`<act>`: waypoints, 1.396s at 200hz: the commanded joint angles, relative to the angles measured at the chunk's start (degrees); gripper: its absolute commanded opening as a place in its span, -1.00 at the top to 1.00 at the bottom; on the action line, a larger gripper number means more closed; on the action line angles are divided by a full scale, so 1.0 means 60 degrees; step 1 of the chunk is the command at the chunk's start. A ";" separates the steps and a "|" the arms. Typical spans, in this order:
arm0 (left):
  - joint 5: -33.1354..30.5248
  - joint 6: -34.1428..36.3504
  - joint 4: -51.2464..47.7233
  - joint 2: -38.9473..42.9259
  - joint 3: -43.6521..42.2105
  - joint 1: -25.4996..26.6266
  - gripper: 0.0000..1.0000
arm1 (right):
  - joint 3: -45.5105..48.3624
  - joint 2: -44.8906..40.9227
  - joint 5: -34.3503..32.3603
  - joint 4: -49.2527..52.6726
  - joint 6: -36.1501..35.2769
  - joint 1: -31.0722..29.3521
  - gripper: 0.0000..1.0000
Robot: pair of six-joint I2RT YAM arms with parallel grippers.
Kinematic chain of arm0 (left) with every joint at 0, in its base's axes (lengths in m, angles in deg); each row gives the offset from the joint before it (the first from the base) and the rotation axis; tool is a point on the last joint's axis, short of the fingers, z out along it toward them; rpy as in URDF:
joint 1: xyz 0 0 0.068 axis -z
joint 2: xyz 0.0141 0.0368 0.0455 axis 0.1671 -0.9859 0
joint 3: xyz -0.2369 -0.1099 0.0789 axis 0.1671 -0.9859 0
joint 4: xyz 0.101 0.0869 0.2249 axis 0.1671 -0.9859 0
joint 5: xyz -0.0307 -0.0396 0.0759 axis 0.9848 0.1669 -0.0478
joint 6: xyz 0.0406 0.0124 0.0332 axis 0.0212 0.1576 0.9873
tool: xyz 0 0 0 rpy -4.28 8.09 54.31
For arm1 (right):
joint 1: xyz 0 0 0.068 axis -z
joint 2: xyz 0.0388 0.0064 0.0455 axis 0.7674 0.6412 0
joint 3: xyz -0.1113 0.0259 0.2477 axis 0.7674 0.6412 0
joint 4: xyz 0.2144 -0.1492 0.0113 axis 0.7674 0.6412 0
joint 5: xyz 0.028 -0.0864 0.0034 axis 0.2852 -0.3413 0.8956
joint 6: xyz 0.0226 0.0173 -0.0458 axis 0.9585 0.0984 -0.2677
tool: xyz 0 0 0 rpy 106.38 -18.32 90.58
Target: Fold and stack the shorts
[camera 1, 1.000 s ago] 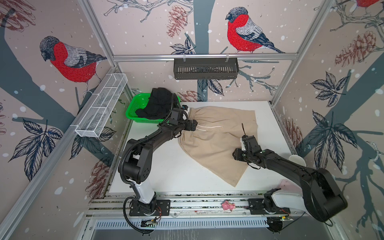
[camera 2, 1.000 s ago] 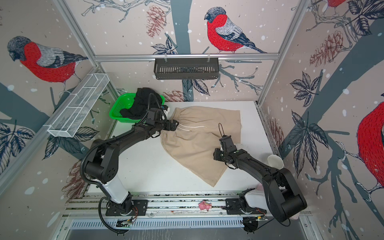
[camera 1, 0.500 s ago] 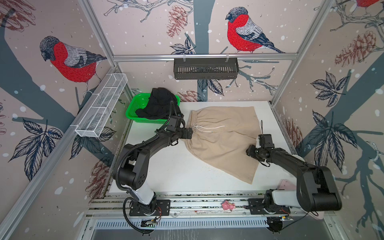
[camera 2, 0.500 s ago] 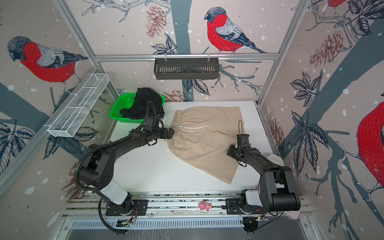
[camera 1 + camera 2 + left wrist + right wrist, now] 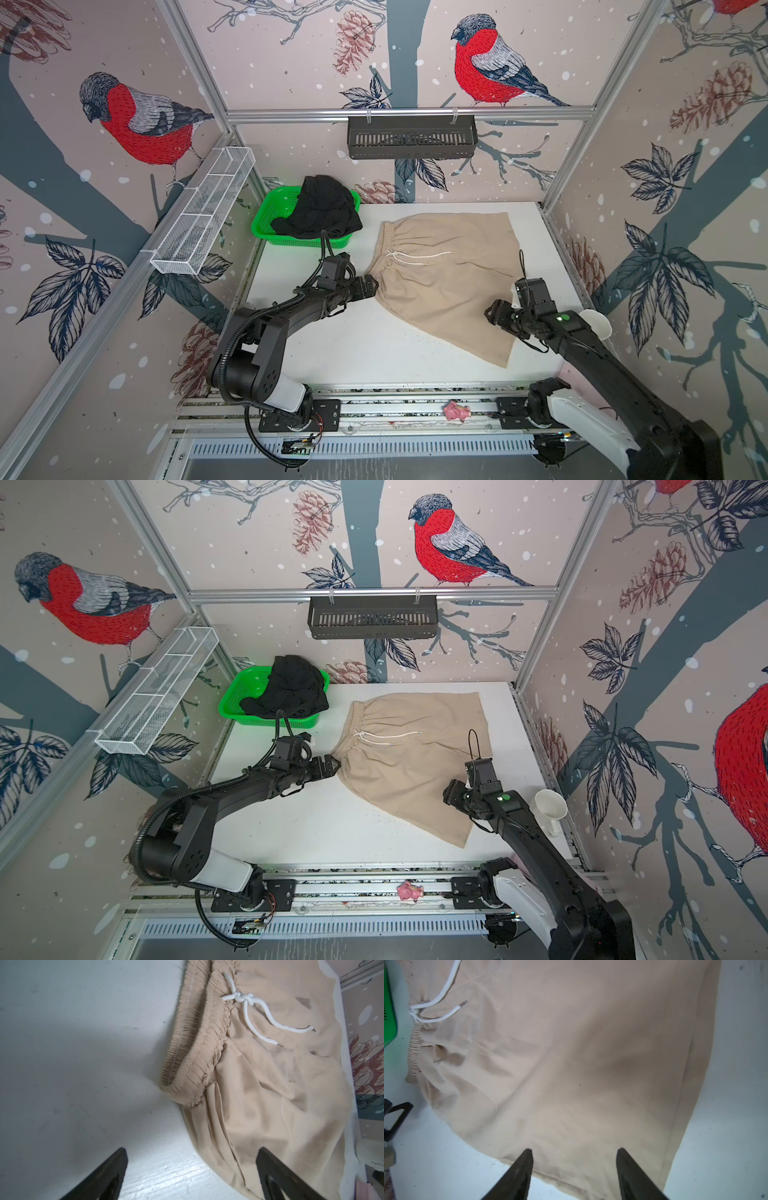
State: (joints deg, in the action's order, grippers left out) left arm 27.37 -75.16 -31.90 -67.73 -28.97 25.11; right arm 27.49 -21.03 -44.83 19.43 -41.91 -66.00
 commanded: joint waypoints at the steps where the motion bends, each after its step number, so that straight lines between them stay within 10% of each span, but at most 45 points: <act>1: 0.0520 -0.0840 0.1211 0.0250 -0.0270 -0.0137 -0.94 | 0.0554 -0.0928 -0.0291 0.0940 0.2694 -0.0358 -0.32; 108: 0.0656 -0.1467 0.1048 -0.0063 -0.0104 -0.0136 -0.94 | 0.0062 0.0628 0.2082 0.2955 0.4578 -0.0908 -0.47; 279: 0.0398 -0.1403 0.1003 0.0068 -0.0257 -0.0065 -0.94 | 0.1294 0.1519 -0.1003 0.1205 0.8393 -0.3152 -0.35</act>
State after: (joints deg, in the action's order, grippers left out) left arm 30.49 -83.35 -27.93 -66.81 -30.28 24.60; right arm 32.45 -10.94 -47.56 29.28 3.24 -84.09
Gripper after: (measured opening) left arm 0.970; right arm 0.689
